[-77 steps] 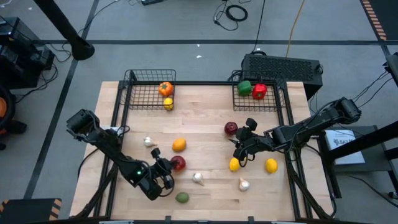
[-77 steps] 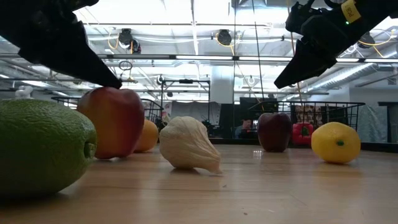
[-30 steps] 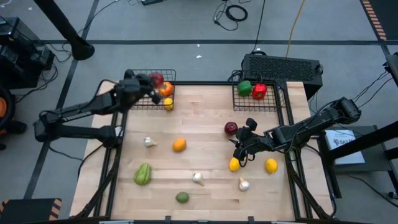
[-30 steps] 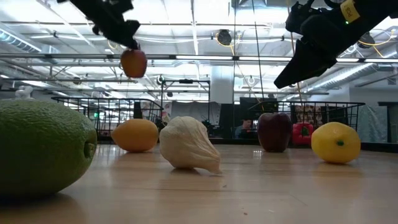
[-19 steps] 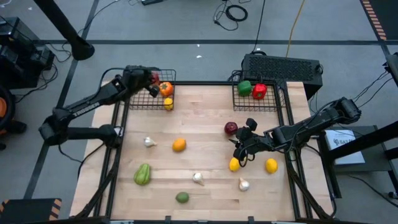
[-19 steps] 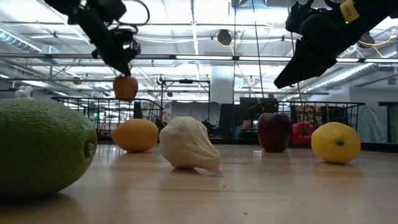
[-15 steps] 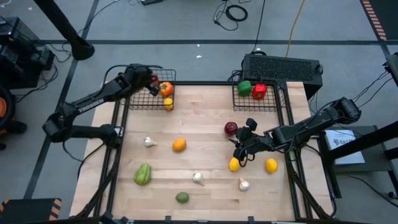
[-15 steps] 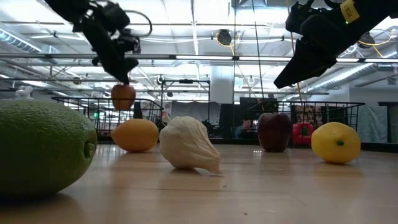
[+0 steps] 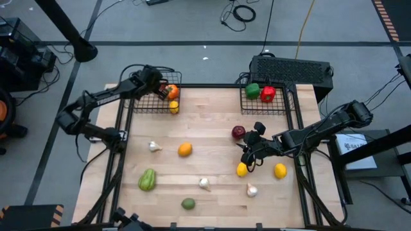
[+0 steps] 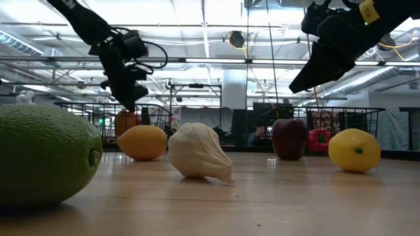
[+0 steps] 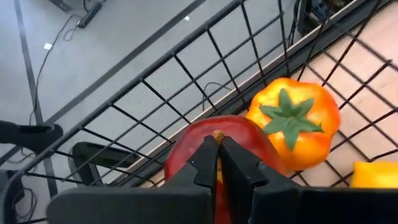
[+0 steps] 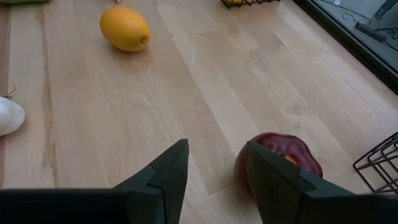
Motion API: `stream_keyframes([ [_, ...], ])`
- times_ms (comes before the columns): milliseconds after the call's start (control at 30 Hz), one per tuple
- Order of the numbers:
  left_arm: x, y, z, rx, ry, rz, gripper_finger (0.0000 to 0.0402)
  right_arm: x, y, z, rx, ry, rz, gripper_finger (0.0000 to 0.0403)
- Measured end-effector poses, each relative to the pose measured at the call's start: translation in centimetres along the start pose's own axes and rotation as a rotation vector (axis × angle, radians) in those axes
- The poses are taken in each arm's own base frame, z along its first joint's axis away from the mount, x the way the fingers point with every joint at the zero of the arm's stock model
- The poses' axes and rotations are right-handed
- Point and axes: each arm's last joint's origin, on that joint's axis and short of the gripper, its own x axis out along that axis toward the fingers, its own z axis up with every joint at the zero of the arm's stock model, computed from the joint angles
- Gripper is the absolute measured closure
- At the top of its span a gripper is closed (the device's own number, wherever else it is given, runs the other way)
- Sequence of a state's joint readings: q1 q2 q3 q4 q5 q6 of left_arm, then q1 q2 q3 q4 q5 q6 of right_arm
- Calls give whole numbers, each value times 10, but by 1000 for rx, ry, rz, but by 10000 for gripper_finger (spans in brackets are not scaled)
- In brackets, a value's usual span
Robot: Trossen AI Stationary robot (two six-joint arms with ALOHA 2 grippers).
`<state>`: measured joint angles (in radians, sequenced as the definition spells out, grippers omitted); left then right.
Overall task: Sort produce into baskets
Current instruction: Put the left red apple in the left basket, then put the left yellow lemon in the left basket
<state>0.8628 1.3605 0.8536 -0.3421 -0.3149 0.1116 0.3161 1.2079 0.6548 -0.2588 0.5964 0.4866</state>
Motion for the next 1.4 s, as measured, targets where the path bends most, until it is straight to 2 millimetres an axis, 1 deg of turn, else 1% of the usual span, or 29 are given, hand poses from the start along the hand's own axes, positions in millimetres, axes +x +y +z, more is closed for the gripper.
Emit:
stream_keyframes([
  [133, 6, 1, 0, -8, 1, 8, 363, 0, 0, 0, 0, 0, 0, 250],
  [400, 6, 1, 0, -6, 3, 9, 312, 0, 0, 0, 0, 0, 0, 250],
  [500, 6, 1, 0, -4, 4, 29, 298, 0, 0, 0, 2, 0, 0, 250],
  [600, 0, 3, 2, 10, -15, 35, 293, 0, 0, 0, 3, 0, 0, 250],
  [733, -16, 4, 5, 9, -71, 32, 292, 0, 0, 0, 3, 0, 0, 250],
  [867, -42, 2, 9, 11, -161, -6, 292, 0, 0, 0, 10, 0, 0, 250],
  [1000, -75, -5, 9, 34, -275, -156, 292, 0, 0, 0, 11, 0, 0, 250],
  [1167, -112, -16, 3, 27, -365, -374, 292, 0, 0, 0, 11, 0, 0, 250],
  [1300, -130, -29, -5, 55, -365, -470, 292, 0, 0, 0, 11, -1, 1, 250],
  [1400, -139, -42, -12, 81, -332, -539, 292, 0, 1, 1, 16, 1, 19, 250],
])
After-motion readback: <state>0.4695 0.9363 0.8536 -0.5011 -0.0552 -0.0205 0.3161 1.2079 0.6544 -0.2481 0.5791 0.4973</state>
